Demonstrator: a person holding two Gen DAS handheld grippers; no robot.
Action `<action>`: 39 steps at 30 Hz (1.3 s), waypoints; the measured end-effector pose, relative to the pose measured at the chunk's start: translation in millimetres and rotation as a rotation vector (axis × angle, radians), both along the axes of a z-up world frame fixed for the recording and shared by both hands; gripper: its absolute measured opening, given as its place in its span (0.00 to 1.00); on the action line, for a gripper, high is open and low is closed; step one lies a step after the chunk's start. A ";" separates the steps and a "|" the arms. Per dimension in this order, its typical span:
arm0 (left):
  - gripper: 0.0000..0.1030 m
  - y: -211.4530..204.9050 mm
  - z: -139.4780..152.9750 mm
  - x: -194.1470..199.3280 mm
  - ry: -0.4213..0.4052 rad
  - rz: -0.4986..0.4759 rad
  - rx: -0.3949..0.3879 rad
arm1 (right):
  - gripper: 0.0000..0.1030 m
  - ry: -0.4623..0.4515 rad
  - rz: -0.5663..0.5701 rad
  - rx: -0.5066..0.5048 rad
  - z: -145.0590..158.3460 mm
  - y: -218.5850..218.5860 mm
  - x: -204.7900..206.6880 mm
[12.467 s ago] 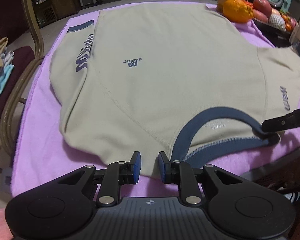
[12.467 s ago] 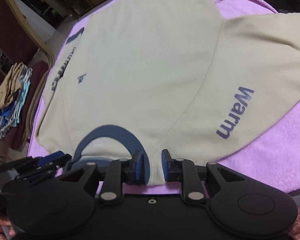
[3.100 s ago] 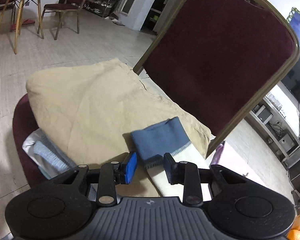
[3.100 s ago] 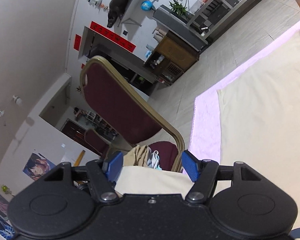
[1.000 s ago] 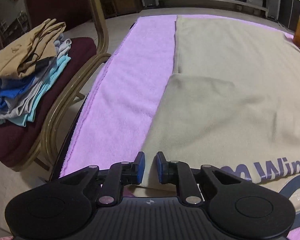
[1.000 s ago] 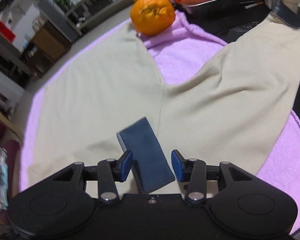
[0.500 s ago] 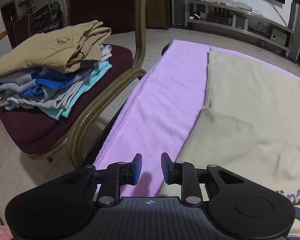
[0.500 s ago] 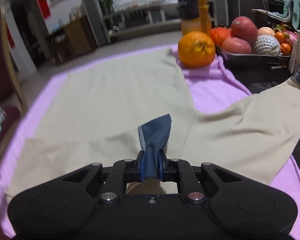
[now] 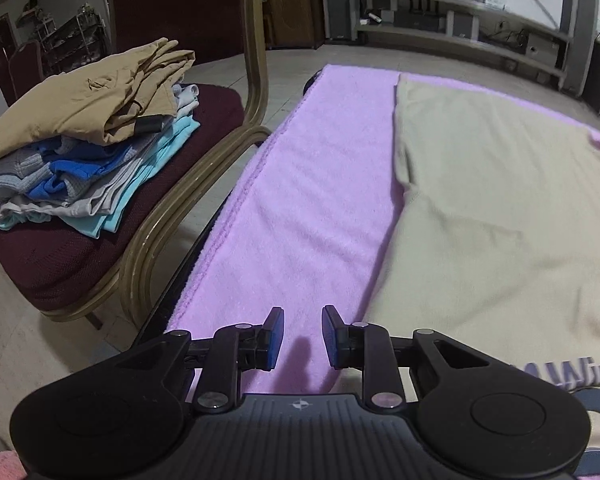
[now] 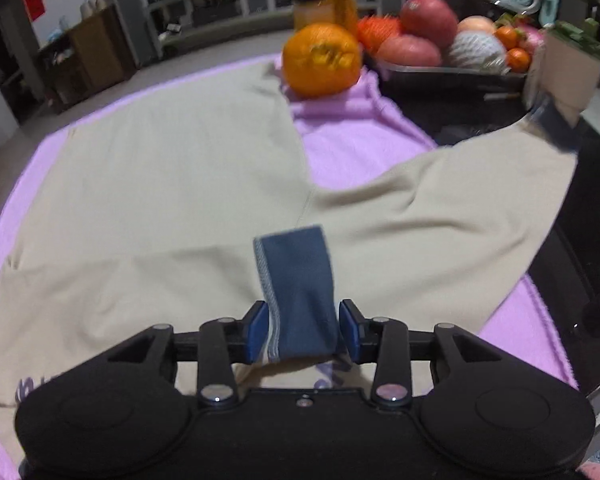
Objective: Fold clothes
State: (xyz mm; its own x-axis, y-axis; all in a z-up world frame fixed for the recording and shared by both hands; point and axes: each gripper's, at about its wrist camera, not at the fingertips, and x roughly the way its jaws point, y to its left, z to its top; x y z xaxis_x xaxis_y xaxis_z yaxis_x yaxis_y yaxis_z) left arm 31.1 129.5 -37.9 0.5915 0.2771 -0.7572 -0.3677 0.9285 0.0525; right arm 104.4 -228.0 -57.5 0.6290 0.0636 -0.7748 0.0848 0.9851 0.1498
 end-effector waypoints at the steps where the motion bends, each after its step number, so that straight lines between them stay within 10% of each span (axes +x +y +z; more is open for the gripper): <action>1: 0.11 -0.5 2.7 -3.0 -0.023 -0.031 -0.032 | 0.42 -0.040 -0.004 0.023 6.8 -3.0 -4.8; 4: 0.11 -5.0 5.1 -4.6 -0.057 -0.120 -0.124 | 0.38 -0.083 0.056 0.195 17.2 -12.5 -11.3; 6: 0.12 -7.5 -1.4 0.5 -0.025 -0.128 -0.123 | 0.18 0.006 0.103 0.367 1.8 -12.5 -1.4; 13: 0.30 1.7 -27.8 7.4 0.151 -0.056 -0.033 | 0.00 0.272 -0.073 0.643 -52.6 -40.8 20.0; 22: 0.19 7.7 8.6 -4.1 -0.009 -0.050 -0.061 | 0.19 0.105 -0.132 0.522 -14.9 -59.0 -3.0; 33: 0.19 -40.3 -21.7 89.8 -0.022 -0.304 -0.213 | 0.19 0.191 0.029 0.939 -67.3 -13.8 60.0; 37: 0.20 -28.7 -40.7 107.3 -0.044 -0.210 -0.237 | 0.17 0.239 0.062 0.960 -94.0 -0.5 77.0; 39: 0.16 -13.3 -39.1 108.3 -0.076 -0.113 -0.275 | 0.01 0.241 0.036 0.979 -103.8 -8.4 81.7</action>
